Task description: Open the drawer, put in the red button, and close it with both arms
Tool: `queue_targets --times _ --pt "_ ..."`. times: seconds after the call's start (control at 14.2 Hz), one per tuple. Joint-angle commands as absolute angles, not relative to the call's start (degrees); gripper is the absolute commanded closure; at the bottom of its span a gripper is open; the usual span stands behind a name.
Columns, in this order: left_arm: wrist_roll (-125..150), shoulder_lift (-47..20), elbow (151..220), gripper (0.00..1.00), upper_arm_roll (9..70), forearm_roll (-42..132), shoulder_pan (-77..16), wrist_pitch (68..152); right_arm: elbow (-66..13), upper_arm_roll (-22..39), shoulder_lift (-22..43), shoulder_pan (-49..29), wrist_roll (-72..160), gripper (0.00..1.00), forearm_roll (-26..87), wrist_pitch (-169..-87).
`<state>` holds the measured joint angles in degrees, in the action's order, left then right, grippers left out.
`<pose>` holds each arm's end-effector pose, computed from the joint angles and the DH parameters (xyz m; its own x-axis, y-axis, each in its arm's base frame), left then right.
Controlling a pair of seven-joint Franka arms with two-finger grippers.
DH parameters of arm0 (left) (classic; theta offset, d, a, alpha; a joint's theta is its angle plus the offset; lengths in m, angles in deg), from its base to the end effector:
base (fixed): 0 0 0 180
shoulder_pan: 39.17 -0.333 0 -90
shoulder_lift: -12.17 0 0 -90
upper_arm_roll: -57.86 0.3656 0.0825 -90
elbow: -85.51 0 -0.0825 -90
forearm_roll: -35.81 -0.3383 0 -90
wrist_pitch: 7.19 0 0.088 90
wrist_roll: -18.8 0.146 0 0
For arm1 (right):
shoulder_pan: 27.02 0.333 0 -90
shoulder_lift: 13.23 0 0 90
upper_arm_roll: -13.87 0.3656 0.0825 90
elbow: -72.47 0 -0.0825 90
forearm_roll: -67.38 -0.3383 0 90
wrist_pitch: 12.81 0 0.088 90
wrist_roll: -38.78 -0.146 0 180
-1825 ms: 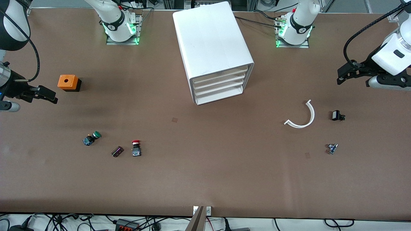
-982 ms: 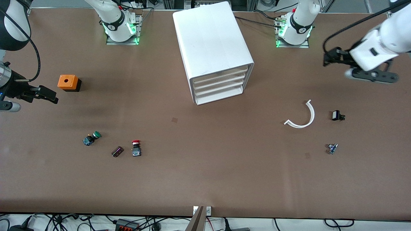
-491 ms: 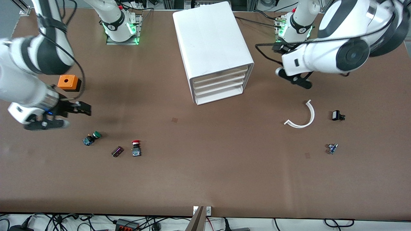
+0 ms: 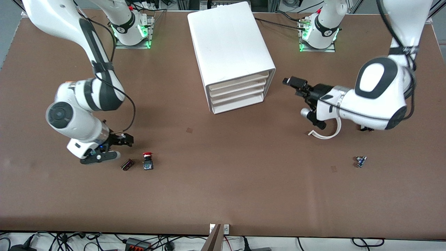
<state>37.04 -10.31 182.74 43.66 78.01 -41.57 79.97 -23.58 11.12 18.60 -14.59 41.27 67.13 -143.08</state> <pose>0.5375 -0.1968 0.4219 0.8438 -0.4568 -0.2818 -0.0744 -0.6196 0.7814 0.6642 0.1180 0.3157 0.9755 0.2160 0.0413 0.2152 -0.9763 0.0237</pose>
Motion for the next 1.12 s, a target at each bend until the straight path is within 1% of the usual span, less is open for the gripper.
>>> queue_targets --times 0.0,0.14,0.21,0.28,0.35,0.42,0.56,0.7,0.77,0.84,0.91,0.98,1.05 --pt "47.2 -10.5 189.2 0.0 43.3 84.0 -41.0 87.6 -21.8 11.7 22.3 -13.7 41.1 0.0 66.1 -146.3" --pt "53.9 -11.2 194.6 0.0 42.9 90.3 -40.5 92.3 -21.8 12.1 24.6 -13.1 40.7 0.0 66.0 -150.5" --pt "58.0 -11.3 197.5 0.0 41.4 93.7 -40.1 95.3 -21.8 12.7 25.7 -12.7 40.1 0.0 66.0 -152.9" --pt "61.9 -12.0 198.9 0.0 40.5 96.1 -40.0 97.1 -21.8 13.1 26.7 -12.5 40.0 0.0 66.0 -154.6" --pt "65.3 -13.7 199.2 0.09 40.1 97.0 -40.0 97.3 -21.7 13.3 27.6 -12.5 40.1 0.0 66.1 -156.1" --pt "68.2 -15.2 199.4 0.15 39.6 97.2 -39.9 97.6 -21.0 13.3 28.7 -12.5 40.1 0.0 66.1 -156.9" --pt "72.4 -17.6 199.9 0.23 39.0 97.9 -40.0 97.8 -19.6 13.3 30.7 -11.8 40.2 0.0 66.1 -157.4" --pt "75.6 -18.0 201.6 0.31 38.9 99.5 -39.9 97.7 -18.9 13.3 31.4 -11.5 40.4 0.0 66.2 -157.4" --pt "76.7 -18.1 202.7 0.37 38.3 100.2 -39.8 97.7 -19.0 13.3 31.6 -11.5 40.5 0.11 66.2 -157.4" --pt "77.8 -18.2 203.5 0.42 37.7 100.4 -39.7 97.7 -18.9 13.3 31.9 -11.5 40.9 0.26 66.2 -157.3" --pt "78.2 -18.2 204.2 0.44 37.6 100.9 -39.7 97.7 -18.9 13.3 32.2 -11.5 41.0 0.39 66.2 -157.3" --pt "78.2 -18.2 205.1 0.45 37.6 101.2 -39.7 97.7 -18.8 13.3 32.6 -11.5 41.1 0.4 66.2 -157.3" --pt "78.2 -18.2 205.3 0.52 37.4 101.2 -39.6 97.6 -18.7 13.3 33.1 -11.5 41.2 0.41 66.4 -157.3"
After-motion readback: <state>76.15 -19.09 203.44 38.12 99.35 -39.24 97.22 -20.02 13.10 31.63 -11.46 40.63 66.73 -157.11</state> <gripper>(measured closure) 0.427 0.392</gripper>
